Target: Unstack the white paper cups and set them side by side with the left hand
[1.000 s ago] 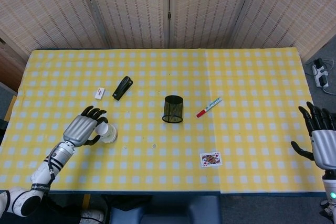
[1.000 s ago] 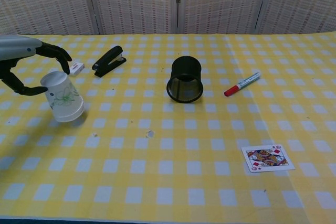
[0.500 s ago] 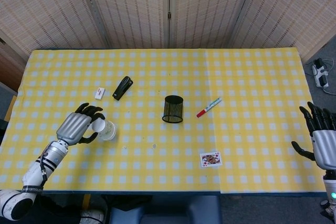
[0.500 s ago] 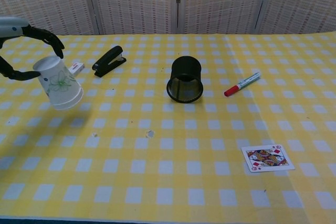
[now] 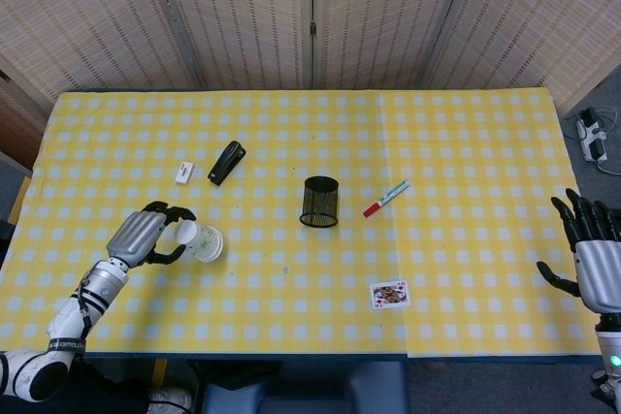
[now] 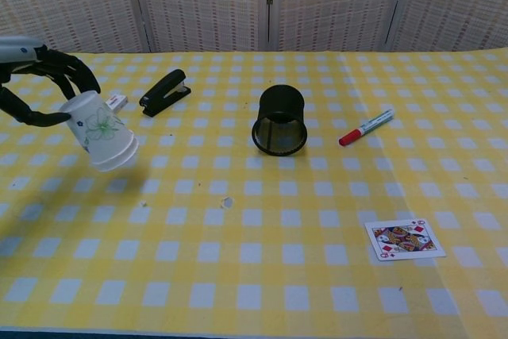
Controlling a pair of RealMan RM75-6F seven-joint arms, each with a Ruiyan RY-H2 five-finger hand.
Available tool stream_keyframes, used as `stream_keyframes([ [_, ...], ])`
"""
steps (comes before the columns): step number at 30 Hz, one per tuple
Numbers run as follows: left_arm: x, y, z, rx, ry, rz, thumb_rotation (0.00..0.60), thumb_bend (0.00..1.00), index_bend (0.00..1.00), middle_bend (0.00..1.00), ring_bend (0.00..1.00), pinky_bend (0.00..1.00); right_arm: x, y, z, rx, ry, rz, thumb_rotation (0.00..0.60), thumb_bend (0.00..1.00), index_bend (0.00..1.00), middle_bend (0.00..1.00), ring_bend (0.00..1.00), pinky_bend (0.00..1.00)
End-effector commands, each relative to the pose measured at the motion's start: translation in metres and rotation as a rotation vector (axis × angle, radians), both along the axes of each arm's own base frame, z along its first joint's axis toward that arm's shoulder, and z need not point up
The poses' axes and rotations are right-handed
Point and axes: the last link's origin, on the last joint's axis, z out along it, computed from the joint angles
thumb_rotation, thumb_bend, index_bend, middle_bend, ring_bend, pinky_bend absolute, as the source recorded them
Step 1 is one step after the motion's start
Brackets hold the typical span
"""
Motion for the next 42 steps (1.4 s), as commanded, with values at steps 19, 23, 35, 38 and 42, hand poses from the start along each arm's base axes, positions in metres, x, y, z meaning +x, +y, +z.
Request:
stream_keyframes([
  [19, -0.004, -0.005, 0.003, 0.089, 0.180, -0.123, 0.600, 0.50, 0.40, 0.38, 0.35, 0.18, 0.001, 0.000, 0.001, -0.001, 0.004, -0.001, 0.600, 0.26, 0.00, 0.00, 0.00, 0.00],
  [23, -0.001, -0.007, 0.014, 0.113, 0.181, -0.127, 0.600, 0.50, 0.40, 0.38, 0.34, 0.18, 0.002, -0.001, 0.000, 0.000, 0.003, 0.000, 0.600, 0.26, 0.00, 0.00, 0.00, 0.00],
  [35, -0.020, -0.015, 0.018, 0.133, 0.312, -0.104, 0.600, 0.50, 0.40, 0.38, 0.34, 0.18, 0.001, -0.002, -0.001, 0.006, 0.000, 0.002, 0.600, 0.26, 0.00, 0.00, 0.00, 0.00],
  [38, -0.025, -0.015, 0.013, 0.136, 0.361, -0.105, 0.600, 0.50, 0.40, 0.38, 0.34, 0.18, 0.001, -0.002, -0.002, 0.007, 0.000, 0.004, 0.600, 0.26, 0.00, 0.00, 0.00, 0.00],
  [42, -0.030, -0.017, 0.003, 0.120, 0.418, -0.104, 0.600, 0.50, 0.40, 0.38, 0.33, 0.17, 0.001, -0.001, -0.001, 0.005, 0.000, 0.003, 0.600, 0.26, 0.00, 0.00, 0.00, 0.00],
])
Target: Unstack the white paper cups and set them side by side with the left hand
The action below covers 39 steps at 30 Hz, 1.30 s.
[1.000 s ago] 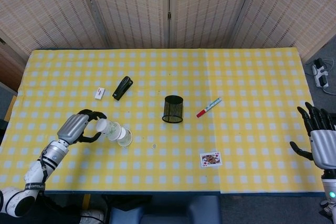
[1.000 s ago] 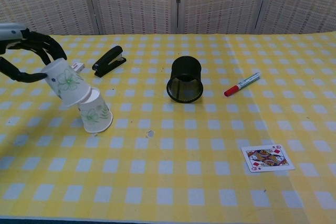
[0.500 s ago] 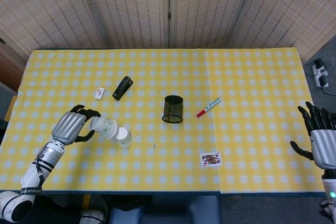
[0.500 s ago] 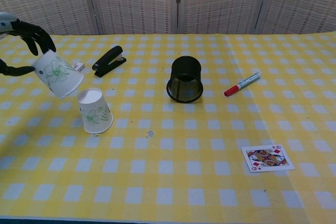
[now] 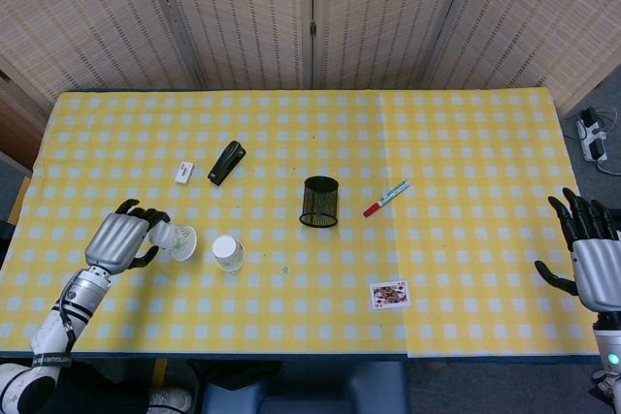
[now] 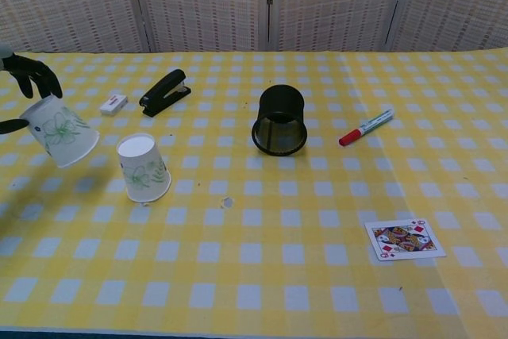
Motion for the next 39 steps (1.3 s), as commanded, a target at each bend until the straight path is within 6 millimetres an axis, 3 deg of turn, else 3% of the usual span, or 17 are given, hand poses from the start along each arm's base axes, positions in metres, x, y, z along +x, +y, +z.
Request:
stream_keyframes([
  [1, -0.006, -0.002, -0.010, -0.015, 0.049, 0.009, 0.600, 0.50, 0.40, 0.38, 0.33, 0.17, 0.000, 0.000, 0.000, 0.000, 0.000, -0.001, 0.600, 0.26, 0.00, 0.00, 0.00, 0.00],
  [17, 0.005, -0.004, -0.043, -0.030, 0.153, -0.065, 0.600, 0.50, 0.39, 0.38, 0.32, 0.17, 0.000, 0.002, -0.001, 0.001, -0.002, -0.004, 0.600, 0.26, 0.00, 0.00, 0.00, 0.00],
  [31, 0.017, -0.006, -0.055, -0.021, 0.169, -0.107, 0.600, 0.50, 0.37, 0.38, 0.32, 0.16, -0.002, 0.003, 0.000, -0.002, -0.005, -0.009, 0.600, 0.26, 0.00, 0.00, 0.00, 0.00],
  [39, 0.019, -0.010, -0.057, -0.018, 0.207, -0.114, 0.600, 0.50, 0.26, 0.35, 0.28, 0.14, -0.004, 0.003, 0.001, -0.003, -0.007, -0.015, 0.600, 0.26, 0.00, 0.00, 0.00, 0.00],
])
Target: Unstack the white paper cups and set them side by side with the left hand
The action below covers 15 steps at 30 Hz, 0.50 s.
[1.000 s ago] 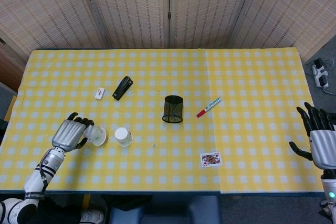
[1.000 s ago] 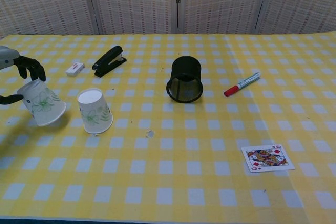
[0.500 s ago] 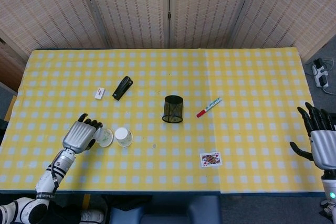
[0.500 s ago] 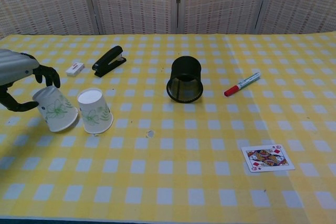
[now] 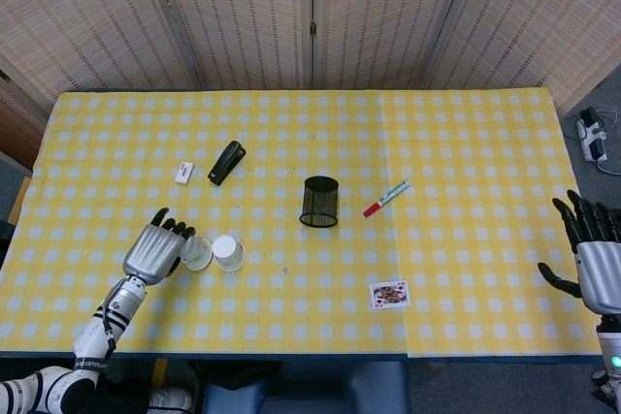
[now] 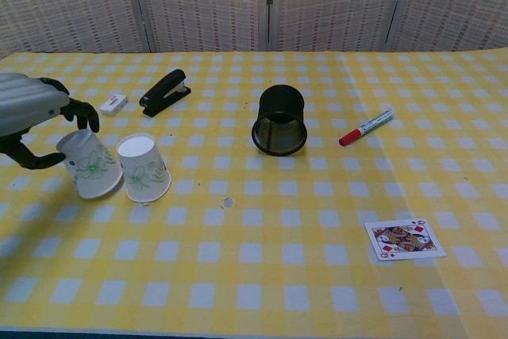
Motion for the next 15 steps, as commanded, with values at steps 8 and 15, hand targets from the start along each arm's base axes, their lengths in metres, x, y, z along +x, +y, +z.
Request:
stream_keyframes([
  [8, 0.0017, -0.0043, 0.0010, -0.003, -0.003, 0.011, 0.600, 0.49, 0.12, 0.29, 0.23, 0.13, -0.0005, -0.0010, -0.0001, 0.001, -0.001, 0.000, 0.600, 0.26, 0.00, 0.00, 0.00, 0.00],
  [15, -0.0016, -0.0049, 0.0034, 0.014, -0.029, 0.020, 0.600, 0.45, 0.03, 0.22, 0.17, 0.12, -0.0014, 0.0000, 0.0002, -0.001, -0.002, -0.004, 0.600, 0.26, 0.00, 0.00, 0.00, 0.00],
])
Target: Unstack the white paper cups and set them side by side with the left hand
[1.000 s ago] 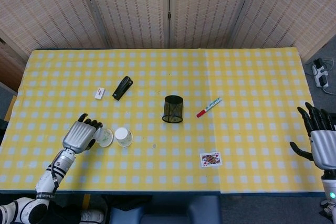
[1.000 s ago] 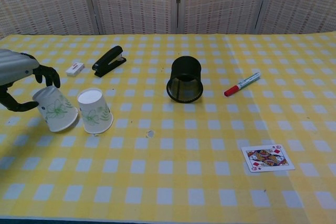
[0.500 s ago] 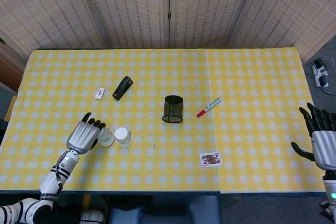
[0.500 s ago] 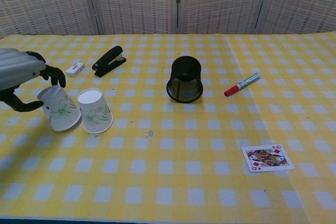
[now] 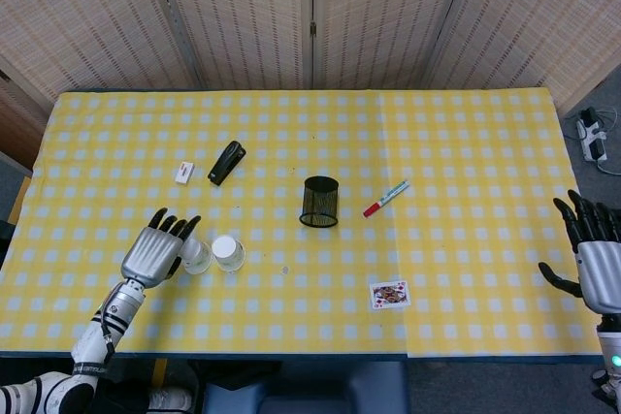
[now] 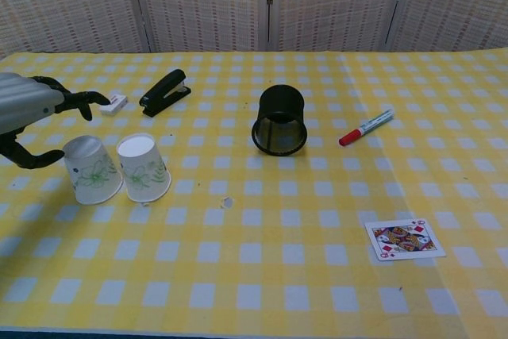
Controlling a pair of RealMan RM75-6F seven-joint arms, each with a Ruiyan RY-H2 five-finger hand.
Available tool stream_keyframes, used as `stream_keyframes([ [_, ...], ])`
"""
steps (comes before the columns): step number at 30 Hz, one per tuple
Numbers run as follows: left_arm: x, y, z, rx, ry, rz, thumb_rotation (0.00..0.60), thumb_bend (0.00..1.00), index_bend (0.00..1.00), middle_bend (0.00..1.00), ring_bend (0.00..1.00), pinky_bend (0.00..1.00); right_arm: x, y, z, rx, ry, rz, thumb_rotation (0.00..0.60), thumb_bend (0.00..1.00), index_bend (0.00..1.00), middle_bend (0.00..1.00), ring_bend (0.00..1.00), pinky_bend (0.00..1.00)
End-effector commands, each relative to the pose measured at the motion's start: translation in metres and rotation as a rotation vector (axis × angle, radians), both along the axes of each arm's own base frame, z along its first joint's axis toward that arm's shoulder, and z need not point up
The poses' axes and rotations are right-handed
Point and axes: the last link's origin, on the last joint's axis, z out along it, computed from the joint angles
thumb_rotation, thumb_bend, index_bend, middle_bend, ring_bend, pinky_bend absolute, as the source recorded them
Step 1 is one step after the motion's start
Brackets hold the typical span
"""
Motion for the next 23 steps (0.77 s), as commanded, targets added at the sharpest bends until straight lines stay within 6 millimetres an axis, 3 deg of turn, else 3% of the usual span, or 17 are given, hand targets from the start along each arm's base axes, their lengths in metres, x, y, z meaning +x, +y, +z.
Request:
stream_keyframes([
  [1, -0.001, -0.001, 0.000, 0.000, -0.001, 0.003, 0.600, 0.44, 0.02, 0.21, 0.16, 0.12, 0.000, 0.000, 0.000, -0.001, 0.000, 0.000, 0.600, 0.26, 0.00, 0.00, 0.00, 0.00],
  [8, 0.002, 0.000, 0.030, 0.069, -0.155, 0.069, 0.600, 0.43, 0.00, 0.17, 0.13, 0.10, 0.000, 0.000, 0.001, 0.002, 0.000, -0.006, 0.600, 0.26, 0.00, 0.00, 0.00, 0.00],
  [14, -0.014, 0.000, 0.066, 0.205, -0.288, 0.156, 0.600, 0.44, 0.07, 0.17, 0.14, 0.12, 0.000, -0.004, -0.005, 0.063, -0.035, -0.013, 0.600, 0.26, 0.00, 0.00, 0.01, 0.00],
  [18, -0.032, -0.012, 0.082, 0.281, -0.326, 0.195, 0.600, 0.45, 0.11, 0.17, 0.15, 0.12, 0.001, -0.005, -0.011, 0.088, -0.062, 0.007, 0.600, 0.26, 0.00, 0.00, 0.04, 0.00],
  [23, -0.049, -0.034, 0.088, 0.329, -0.337, 0.217, 0.600, 0.45, 0.13, 0.17, 0.16, 0.12, 0.002, -0.006, -0.017, 0.114, -0.096, 0.022, 0.600, 0.26, 0.00, 0.00, 0.05, 0.00],
])
